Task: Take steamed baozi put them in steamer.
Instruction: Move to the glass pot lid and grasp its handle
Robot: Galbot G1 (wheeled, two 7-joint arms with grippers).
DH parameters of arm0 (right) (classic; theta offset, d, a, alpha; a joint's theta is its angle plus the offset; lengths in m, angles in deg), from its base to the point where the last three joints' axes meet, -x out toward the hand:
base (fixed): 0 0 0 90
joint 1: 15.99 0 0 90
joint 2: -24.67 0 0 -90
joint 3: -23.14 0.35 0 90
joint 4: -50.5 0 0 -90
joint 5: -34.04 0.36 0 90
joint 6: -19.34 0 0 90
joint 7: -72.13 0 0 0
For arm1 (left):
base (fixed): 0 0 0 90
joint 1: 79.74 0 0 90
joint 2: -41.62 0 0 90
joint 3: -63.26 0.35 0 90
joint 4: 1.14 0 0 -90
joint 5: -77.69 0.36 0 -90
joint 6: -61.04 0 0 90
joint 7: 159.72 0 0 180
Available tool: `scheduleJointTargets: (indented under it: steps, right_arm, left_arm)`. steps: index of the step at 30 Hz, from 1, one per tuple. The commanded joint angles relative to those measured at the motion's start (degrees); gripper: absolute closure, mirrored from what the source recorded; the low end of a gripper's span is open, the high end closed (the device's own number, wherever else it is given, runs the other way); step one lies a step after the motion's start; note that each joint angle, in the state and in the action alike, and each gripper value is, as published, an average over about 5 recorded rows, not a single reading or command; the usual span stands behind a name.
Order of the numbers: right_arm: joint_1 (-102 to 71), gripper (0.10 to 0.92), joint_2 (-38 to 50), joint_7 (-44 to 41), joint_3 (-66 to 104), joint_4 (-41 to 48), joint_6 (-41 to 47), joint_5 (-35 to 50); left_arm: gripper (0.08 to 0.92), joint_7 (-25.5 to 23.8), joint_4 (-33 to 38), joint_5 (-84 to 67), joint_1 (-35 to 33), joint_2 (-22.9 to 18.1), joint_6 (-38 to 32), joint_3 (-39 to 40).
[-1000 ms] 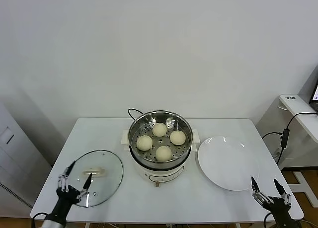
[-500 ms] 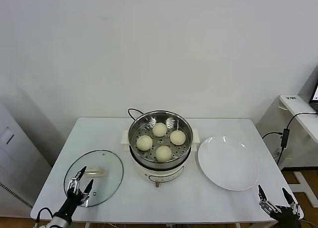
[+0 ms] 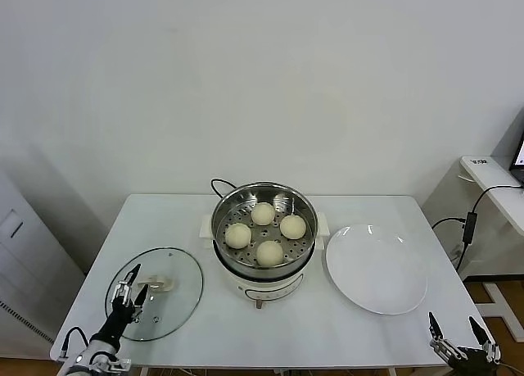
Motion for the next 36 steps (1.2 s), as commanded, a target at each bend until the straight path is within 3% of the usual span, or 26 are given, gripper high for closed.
scheduleJointTargets:
  steps: [1,12,27,36]
  right_arm:
    - [-0.5,0.203,-0.3,-0.3,0.2,0.2,-0.3,-0.4]
    - [-0.6,0.203,-0.2,-0.6,0.0,0.7,-0.6,-0.6]
    - [-1.0,0.203,-0.4,-0.8,0.0,0.9,-1.5,-0.8]
    - [-0.4,0.203,0.1,-1.6,-0.3,0.7,-1.1,-0.9]
  left_arm:
    - [0.177,1.5,-2.3,2.1,3.0,0.3,3.2,1.4]
    - [0.206,1.6,-3.4,2.0,4.9,-0.7,5.5,3.3]
    - [0.628,4.9,0.0,-3.3,2.6,0.0,4.1,3.0]
    - [0.868,-2.3,8.2,-13.7,1.3,7.4,8.3,1.5]
